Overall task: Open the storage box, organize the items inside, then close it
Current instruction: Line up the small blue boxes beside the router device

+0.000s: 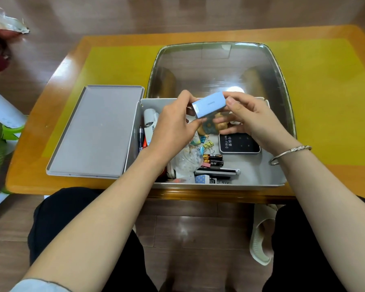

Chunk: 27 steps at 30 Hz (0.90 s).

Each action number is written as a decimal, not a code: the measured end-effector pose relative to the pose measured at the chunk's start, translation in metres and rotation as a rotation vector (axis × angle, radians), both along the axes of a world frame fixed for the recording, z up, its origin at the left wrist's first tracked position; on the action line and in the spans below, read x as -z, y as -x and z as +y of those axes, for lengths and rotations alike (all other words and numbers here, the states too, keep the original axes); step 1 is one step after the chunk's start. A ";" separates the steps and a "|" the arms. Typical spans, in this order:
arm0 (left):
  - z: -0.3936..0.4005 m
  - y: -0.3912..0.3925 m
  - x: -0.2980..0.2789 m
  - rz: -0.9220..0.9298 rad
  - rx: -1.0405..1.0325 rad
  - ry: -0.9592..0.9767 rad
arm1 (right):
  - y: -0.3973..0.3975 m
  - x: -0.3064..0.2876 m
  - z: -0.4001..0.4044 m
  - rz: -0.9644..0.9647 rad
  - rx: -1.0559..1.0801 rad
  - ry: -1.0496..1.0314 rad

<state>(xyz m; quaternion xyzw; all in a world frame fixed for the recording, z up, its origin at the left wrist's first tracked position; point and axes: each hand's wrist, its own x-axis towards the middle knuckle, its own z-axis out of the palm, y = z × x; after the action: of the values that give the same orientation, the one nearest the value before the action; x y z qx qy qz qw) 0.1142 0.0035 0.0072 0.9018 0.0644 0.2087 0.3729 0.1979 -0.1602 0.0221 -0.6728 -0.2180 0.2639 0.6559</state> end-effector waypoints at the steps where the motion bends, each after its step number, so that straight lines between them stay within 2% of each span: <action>1: -0.002 0.000 0.000 -0.003 0.009 -0.005 | 0.000 0.000 0.001 0.011 0.014 -0.003; 8: -0.017 -0.002 0.004 0.018 0.132 -0.068 | -0.002 0.003 -0.006 -0.019 0.093 0.069; 13: -0.027 -0.001 0.013 0.239 0.217 -0.003 | -0.008 0.004 -0.023 -0.167 0.204 0.185; 16: -0.036 0.002 0.021 0.335 0.277 -0.163 | -0.012 0.001 -0.036 -0.262 0.285 0.222; 22: -0.054 0.002 0.032 0.479 0.595 -0.506 | -0.016 -0.001 -0.059 -0.327 0.373 0.248; 27: -0.061 -0.002 0.038 0.535 0.628 -0.552 | -0.010 -0.001 -0.064 -0.351 0.296 0.294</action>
<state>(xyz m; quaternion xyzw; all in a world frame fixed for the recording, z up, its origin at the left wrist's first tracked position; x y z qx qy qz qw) 0.1159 -0.0573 -0.0312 0.9648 -0.1744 -0.1431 0.1353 0.2083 -0.2245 0.0228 -0.8207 -0.1869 0.0733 0.5350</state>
